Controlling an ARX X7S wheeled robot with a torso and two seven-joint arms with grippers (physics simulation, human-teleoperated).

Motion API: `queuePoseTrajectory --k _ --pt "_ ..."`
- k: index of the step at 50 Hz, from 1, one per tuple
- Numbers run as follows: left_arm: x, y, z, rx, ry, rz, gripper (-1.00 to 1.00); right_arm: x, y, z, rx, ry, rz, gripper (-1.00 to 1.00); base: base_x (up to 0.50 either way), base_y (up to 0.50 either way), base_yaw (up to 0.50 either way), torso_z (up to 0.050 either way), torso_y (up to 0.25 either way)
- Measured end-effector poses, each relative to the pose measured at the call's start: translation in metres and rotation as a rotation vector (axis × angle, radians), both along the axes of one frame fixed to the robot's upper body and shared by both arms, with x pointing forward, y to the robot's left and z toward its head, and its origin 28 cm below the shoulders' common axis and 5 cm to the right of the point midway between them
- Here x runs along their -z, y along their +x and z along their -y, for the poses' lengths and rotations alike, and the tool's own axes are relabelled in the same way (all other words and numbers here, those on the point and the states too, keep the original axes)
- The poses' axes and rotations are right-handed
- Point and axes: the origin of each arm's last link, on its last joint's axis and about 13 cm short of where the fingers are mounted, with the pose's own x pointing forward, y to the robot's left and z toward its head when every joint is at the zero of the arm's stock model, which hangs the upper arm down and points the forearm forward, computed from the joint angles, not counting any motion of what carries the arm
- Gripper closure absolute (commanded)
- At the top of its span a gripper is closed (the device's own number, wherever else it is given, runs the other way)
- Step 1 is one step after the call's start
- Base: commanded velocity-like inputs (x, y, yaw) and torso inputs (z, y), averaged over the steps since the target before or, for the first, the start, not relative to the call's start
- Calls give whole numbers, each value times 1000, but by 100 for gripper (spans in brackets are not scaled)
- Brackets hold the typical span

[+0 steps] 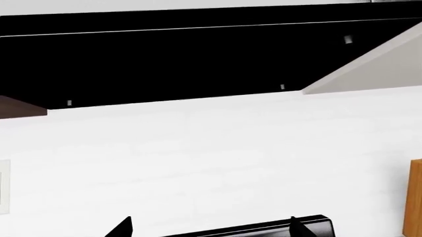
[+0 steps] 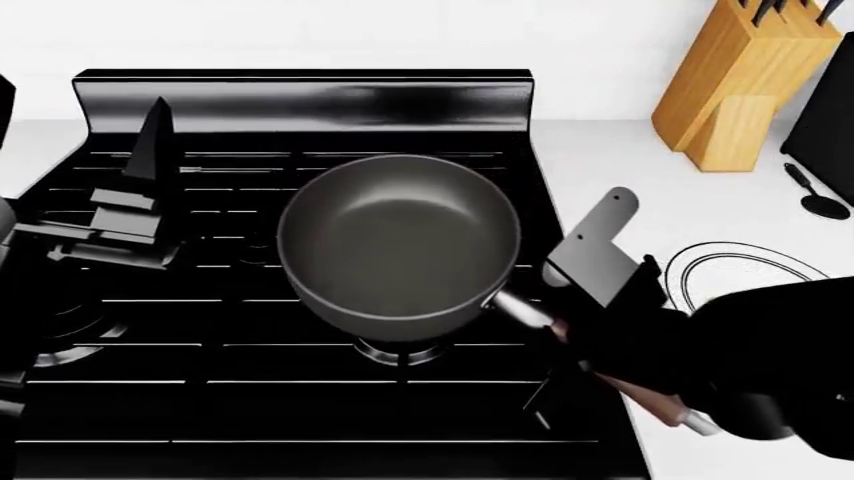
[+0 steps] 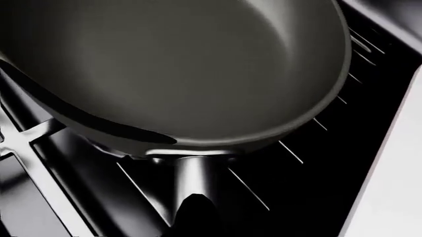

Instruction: Pick up the pan and dump the vegetables in it onto the plate. Then return the pan to the stove.

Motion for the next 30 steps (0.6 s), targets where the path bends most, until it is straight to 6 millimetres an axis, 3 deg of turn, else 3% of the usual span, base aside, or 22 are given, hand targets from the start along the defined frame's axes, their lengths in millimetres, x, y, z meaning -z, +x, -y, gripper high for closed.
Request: queuePoseTrajectory --k 30 --pt "8 2 -3 -3 -18 -10 -100 13 11 -3 14 63 2 100 0 0 0 0 0"
